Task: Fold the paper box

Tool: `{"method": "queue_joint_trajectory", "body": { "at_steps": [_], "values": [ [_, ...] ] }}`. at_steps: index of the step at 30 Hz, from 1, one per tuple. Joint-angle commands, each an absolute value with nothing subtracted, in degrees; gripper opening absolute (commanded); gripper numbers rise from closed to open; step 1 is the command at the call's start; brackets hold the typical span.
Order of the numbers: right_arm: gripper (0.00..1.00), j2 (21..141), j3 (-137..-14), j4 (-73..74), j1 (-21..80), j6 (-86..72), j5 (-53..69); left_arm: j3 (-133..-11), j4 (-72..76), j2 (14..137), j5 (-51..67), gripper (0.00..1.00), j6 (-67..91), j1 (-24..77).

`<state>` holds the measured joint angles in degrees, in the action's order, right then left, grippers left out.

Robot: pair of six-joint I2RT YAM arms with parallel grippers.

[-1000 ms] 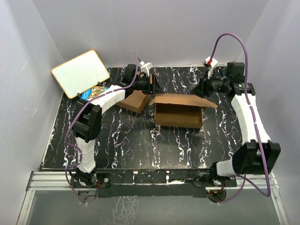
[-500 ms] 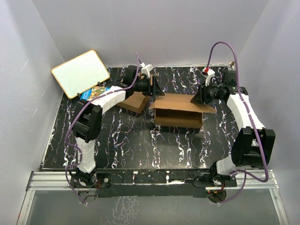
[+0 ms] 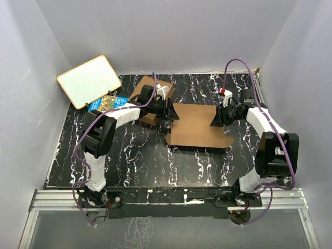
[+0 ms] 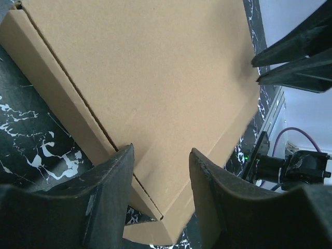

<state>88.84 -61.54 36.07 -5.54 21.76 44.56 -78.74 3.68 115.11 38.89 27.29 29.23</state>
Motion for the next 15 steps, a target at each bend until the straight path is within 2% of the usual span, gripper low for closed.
{"method": "queue_joint_trajectory", "body": {
  "at_steps": [1, 9, 15],
  "values": [
    [0.31, 90.18, -59.91, 32.57, -5.71, 23.57, 42.78, -75.8, 4.3, 112.06, 39.06, 0.46, 27.24, 29.74],
    [0.32, 92.56, -57.99, 30.99, -5.76, 24.13, 41.8, -76.3, 2.56, 112.84, 37.96, 0.45, 26.82, 30.03],
    [0.38, 86.3, -58.89, 31.66, -7.21, 25.89, 50.73, -79.05, 2.77, 108.85, 37.5, 0.48, 27.41, 30.01]
  ]
}}
